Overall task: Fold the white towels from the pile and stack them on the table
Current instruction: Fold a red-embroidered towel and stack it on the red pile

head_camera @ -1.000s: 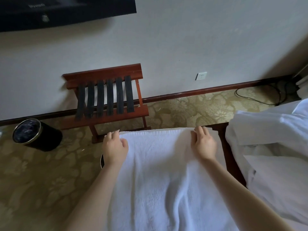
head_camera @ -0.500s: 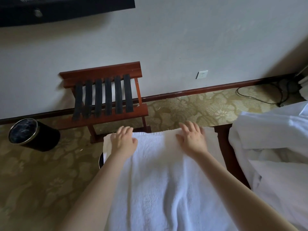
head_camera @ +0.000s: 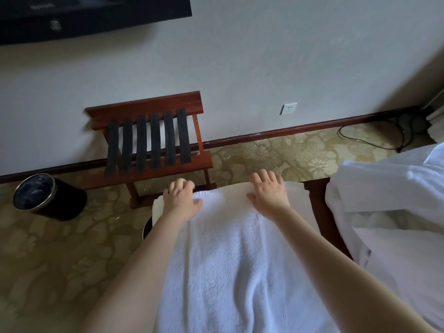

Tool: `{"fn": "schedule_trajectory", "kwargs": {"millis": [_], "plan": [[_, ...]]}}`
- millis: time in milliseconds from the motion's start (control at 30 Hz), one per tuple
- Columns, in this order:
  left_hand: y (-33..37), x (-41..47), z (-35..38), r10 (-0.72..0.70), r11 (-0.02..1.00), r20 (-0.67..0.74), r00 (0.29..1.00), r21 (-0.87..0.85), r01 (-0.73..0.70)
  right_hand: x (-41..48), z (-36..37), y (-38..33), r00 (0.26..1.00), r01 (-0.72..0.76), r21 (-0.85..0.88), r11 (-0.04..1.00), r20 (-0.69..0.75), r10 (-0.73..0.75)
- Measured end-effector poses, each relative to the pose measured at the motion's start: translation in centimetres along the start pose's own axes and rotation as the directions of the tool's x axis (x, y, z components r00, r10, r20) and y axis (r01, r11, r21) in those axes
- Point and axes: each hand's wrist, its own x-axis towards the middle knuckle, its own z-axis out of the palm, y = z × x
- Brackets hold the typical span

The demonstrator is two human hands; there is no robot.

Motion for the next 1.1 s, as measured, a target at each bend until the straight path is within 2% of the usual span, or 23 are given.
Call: {"fn": "schedule_trajectory", "kwargs": {"millis": [67,133,267,367,533,767,900,967,1100], "plan": [[0.3,-1.8,0.5,-0.006,0.999,-0.188,0.982,-0.04,-0.001,-1.4,-0.1,-0.3,0.998,-0.013,0.014,1.0,-0.057,0.014],[0.8,-4.6,1.3,-0.003,0.995,-0.267,0.964,-0.098,-0.024,-3.9,0.0,-0.9,0.993,-0.043,0.097,0.994,-0.105,0.054],[1.7,-10.7,2.9,0.018,0.99,-0.277,0.961,-0.132,-0.057,-9.4,0.5,-2.7,0.993,-0.059,0.193,0.979,-0.087,0.077],[1.8,-15.2,3.4,-0.043,0.98,-0.271,0.962,-0.197,-0.011,-13.6,0.1,-4.1,0.993,-0.046,0.231,0.972,-0.091,0.068],[1.1,-22.8,4.5,-0.096,0.979,-0.331,0.939,-0.202,0.029,-20.3,-0.1,-5.7,1.0,0.029,0.214,0.977,-0.011,-0.027],[-1.8,-30.3,7.3,-0.438,0.867,-0.192,0.878,-0.35,0.356,-28.9,0.9,-6.4,0.997,0.069,0.213,0.975,0.02,-0.075],[-3.6,-31.9,9.2,-0.638,0.673,-0.012,0.77,-0.495,0.55,-31.7,2.1,-6.1,0.977,0.079,0.101,0.992,0.189,-0.097],[-4.3,-31.8,9.9,-0.648,0.563,0.105,0.754,-0.601,0.567,-31.9,2.5,-6.5,0.969,0.068,0.052,0.996,0.233,-0.078],[-4.9,-30.7,10.9,-0.521,0.3,0.349,0.779,-0.779,0.55,-30.7,2.4,-8.1,0.965,0.02,-0.063,0.998,0.263,-0.003]]}}
